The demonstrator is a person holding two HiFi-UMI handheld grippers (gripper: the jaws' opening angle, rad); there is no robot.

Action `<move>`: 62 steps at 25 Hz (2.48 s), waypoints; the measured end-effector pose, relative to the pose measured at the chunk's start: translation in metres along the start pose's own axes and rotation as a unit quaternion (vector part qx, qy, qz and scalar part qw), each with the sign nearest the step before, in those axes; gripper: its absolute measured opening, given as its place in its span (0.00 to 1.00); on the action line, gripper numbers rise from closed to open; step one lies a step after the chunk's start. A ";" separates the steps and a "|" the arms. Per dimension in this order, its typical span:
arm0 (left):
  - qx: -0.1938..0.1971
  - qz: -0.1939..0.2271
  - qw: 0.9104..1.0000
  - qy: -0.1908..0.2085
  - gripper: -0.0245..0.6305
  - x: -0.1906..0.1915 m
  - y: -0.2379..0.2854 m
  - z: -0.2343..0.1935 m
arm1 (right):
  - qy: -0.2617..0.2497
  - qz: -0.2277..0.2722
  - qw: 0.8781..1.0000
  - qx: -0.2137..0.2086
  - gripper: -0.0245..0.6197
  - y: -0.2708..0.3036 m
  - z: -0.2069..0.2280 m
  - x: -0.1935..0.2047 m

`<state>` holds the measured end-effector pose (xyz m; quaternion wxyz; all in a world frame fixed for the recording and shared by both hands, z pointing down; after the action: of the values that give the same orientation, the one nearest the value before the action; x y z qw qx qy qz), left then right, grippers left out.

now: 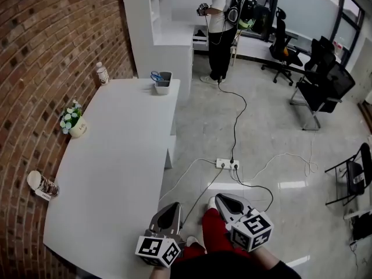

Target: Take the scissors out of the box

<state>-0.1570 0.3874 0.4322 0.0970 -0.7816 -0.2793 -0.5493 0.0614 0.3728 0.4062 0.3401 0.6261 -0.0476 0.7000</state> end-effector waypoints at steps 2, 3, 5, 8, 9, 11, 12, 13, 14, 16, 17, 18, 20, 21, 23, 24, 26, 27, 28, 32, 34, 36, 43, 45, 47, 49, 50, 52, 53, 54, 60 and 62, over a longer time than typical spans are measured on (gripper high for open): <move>0.004 0.001 1.000 0.004 0.04 -0.003 0.007 -0.001 | 0.004 0.002 1.000 0.003 0.05 0.004 0.004 -0.003; 0.005 0.000 1.000 0.007 0.04 -0.004 0.010 -0.002 | 0.006 0.004 1.000 0.004 0.05 0.006 0.007 -0.004; 0.008 -0.005 1.000 0.012 0.04 -0.006 0.017 -0.003 | 0.010 0.007 1.000 0.007 0.05 0.011 0.011 -0.006; 0.008 -0.011 1.000 0.019 0.04 -0.007 0.027 -0.005 | 0.018 0.006 1.000 0.009 0.05 0.017 0.020 -0.006; 0.007 -0.012 1.000 0.021 0.04 -0.008 0.031 -0.005 | 0.020 0.005 1.000 0.009 0.05 0.020 0.024 -0.006; 0.005 -0.014 1.000 0.025 0.04 -0.010 0.039 -0.007 | 0.025 0.005 1.000 0.009 0.05 0.025 0.032 -0.007; 0.003 -0.014 1.000 0.027 0.04 -0.012 0.043 -0.008 | 0.026 0.006 1.000 0.008 0.05 0.028 0.036 -0.008; 0.002 -0.014 0.999 0.029 0.04 -0.013 0.048 -0.010 | 0.026 0.007 1.000 0.007 0.05 0.032 0.040 -0.011; 0.000 -0.015 0.999 0.030 0.04 -0.014 0.053 -0.012 | 0.025 0.008 1.000 0.006 0.05 0.036 0.043 -0.014; -0.004 -0.020 0.999 0.032 0.04 -0.017 0.063 -0.015 | 0.021 0.010 1.000 0.005 0.05 0.045 0.050 -0.020; -0.005 -0.022 0.999 0.033 0.04 -0.018 0.069 -0.017 | 0.019 0.010 1.000 0.007 0.05 0.049 0.054 -0.023; -0.007 -0.024 0.999 0.035 0.04 -0.018 0.074 -0.018 | 0.017 0.011 1.000 0.009 0.05 0.053 0.058 -0.026; -0.009 -0.026 0.999 0.039 0.04 -0.021 0.085 -0.021 | 0.012 0.013 1.000 0.013 0.05 0.059 0.064 -0.032; -0.010 -0.026 0.999 0.041 0.04 -0.023 0.090 -0.023 | 0.009 0.015 1.000 0.013 0.05 0.062 0.068 -0.035; -0.013 -0.025 0.999 0.045 0.04 -0.027 0.102 -0.026 | 0.004 0.018 1.000 0.012 0.05 0.068 0.075 -0.041; -0.014 -0.025 0.999 0.045 0.04 -0.028 0.108 -0.028 | 0.002 0.018 1.000 0.012 0.05 0.071 0.079 -0.043; -0.017 -0.024 0.999 0.046 0.04 -0.032 0.121 -0.032 | 0.002 0.017 1.000 0.013 0.05 0.077 0.089 -0.047; -0.020 -0.023 0.998 0.047 0.04 -0.035 0.127 -0.034 | 0.002 0.017 1.000 0.015 0.05 0.079 0.094 -0.049; -0.024 -0.022 0.998 0.048 0.04 -0.037 0.132 -0.035 | 0.003 0.017 1.000 0.016 0.05 0.081 0.100 -0.051; -0.037 -0.017 0.998 0.054 0.04 -0.047 0.154 -0.042 | 0.010 0.021 1.000 0.022 0.05 0.092 0.121 -0.061; -0.042 -0.017 0.997 0.057 0.04 -0.051 0.164 -0.044 | 0.011 0.023 0.999 0.021 0.05 0.098 0.131 -0.067; -0.045 -0.017 0.997 0.059 0.04 -0.055 0.176 -0.044 | 0.011 0.027 0.999 0.019 0.05 0.102 0.142 -0.074; -0.057 -0.011 0.996 0.071 0.04 -0.068 0.220 -0.043 | 0.019 0.033 0.999 0.021 0.05 0.113 0.186 -0.090; -0.064 -0.010 0.995 0.072 0.04 -0.071 0.232 -0.043 | 0.020 0.033 0.999 0.020 0.05 0.116 0.198 -0.094; -0.073 -0.010 0.995 0.072 0.04 -0.073 0.244 -0.044 | 0.019 0.032 0.999 0.018 0.05 0.119 0.210 -0.097; -0.083 -0.011 0.994 0.073 0.04 -0.075 0.254 -0.045 | 0.019 0.032 0.999 0.016 0.05 0.122 0.222 -0.100; -0.088 -0.011 0.993 0.074 0.04 -0.076 0.259 -0.046 | 0.020 0.032 0.999 0.015 0.05 0.124 0.228 -0.102; -0.096 -0.010 0.992 0.076 0.04 -0.079 0.268 -0.047 | 0.023 0.034 0.999 0.012 0.05 0.126 0.238 -0.106; -0.099 -0.008 0.992 0.078 0.04 -0.081 0.272 -0.048 | 0.023 0.036 0.999 0.011 0.05 0.127 0.243 -0.107; -0.102 -0.006 0.991 0.080 0.04 -0.084 0.276 -0.048 | 0.024 0.037 0.999 0.009 0.05 0.129 0.247 -0.109; -0.119 0.004 0.991 0.066 0.04 -0.094 0.289 -0.052 | 0.028 0.033 0.999 0.001 0.05 0.134 0.263 -0.110; -0.122 0.005 0.990 0.068 0.04 -0.095 0.294 -0.054 | 0.028 0.034 0.999 -0.001 0.05 0.136 0.266 -0.111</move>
<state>-0.0636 0.0888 0.4115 0.0225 -0.7497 -0.1989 -0.6308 0.2117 0.0914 0.4104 0.3175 0.6044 -0.0601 0.7282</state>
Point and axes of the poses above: the fingertips, and each gripper's own axes: y forward along the fingers, z to its right, x out of its underside, the point moved 9 cm from there along -y, backward along the fingers, and after that the axes turned 1 degree about y, right-handed, at the moved point
